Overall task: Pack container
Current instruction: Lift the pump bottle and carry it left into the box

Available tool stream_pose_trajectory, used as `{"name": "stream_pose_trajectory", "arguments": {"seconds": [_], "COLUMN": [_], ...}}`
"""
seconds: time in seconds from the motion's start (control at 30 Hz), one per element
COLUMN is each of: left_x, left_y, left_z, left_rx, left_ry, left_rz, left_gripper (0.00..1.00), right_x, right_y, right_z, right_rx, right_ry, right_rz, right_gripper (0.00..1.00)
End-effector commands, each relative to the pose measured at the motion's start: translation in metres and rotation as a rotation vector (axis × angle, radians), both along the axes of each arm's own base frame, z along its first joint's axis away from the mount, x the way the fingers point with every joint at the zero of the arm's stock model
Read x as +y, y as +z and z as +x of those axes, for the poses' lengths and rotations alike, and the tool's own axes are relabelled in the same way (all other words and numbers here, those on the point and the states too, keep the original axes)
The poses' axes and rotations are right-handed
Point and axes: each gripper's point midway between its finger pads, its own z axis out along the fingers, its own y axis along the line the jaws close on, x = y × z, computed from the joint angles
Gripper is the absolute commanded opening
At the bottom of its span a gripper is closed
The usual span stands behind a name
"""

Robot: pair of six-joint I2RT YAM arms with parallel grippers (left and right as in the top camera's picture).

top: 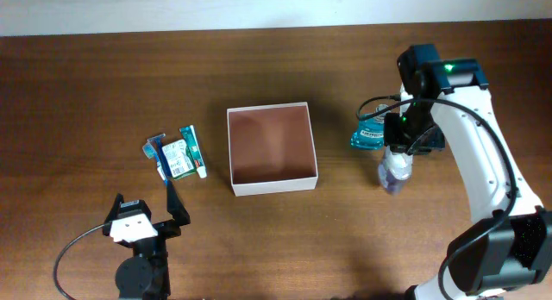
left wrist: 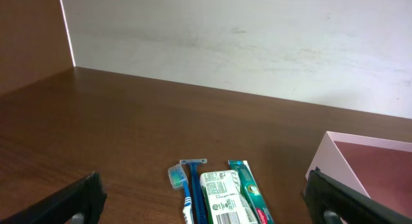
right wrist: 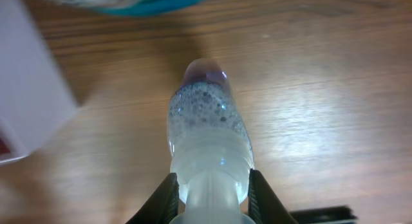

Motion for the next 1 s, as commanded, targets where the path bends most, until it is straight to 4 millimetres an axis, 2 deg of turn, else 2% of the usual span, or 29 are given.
{"name": "stream_pose_trajectory", "arguments": {"seconds": [0.0, 0.17, 0.33, 0.47, 0.73, 0.97], "left_x": [0.0, 0.0, 0.0, 0.0, 0.0, 0.0], "left_y": [-0.002, -0.002, -0.001, -0.002, -0.002, -0.002], "left_z": [0.0, 0.0, 0.0, 0.0, 0.0, 0.0], "left_rx": [0.0, 0.0, 0.0, 0.0, 0.0, 0.0], "left_ry": [-0.003, -0.002, -0.003, -0.002, -0.003, -0.003], "left_rz": [0.015, 0.015, 0.015, 0.015, 0.015, 0.015], "left_gripper": [0.99, 0.99, 0.99, 1.0, 0.99, 0.99], "right_x": [0.03, 0.058, 0.097, 0.122, 0.147, 0.168], "right_y": [0.038, 0.066, 0.101, 0.12, 0.122, 0.128], "right_z": [0.005, 0.005, 0.006, 0.006, 0.007, 0.039], "right_rx": [-0.099, -0.148, -0.244, -0.301, -0.322, -0.471], "right_ry": [0.028, 0.095, 0.181, 0.186, 0.206, 0.251], "right_rz": [0.16, 0.211, 0.241, 0.275, 0.299, 0.265], "right_gripper": [0.22, 0.22, 0.22, 0.22, 0.22, 0.22]}}
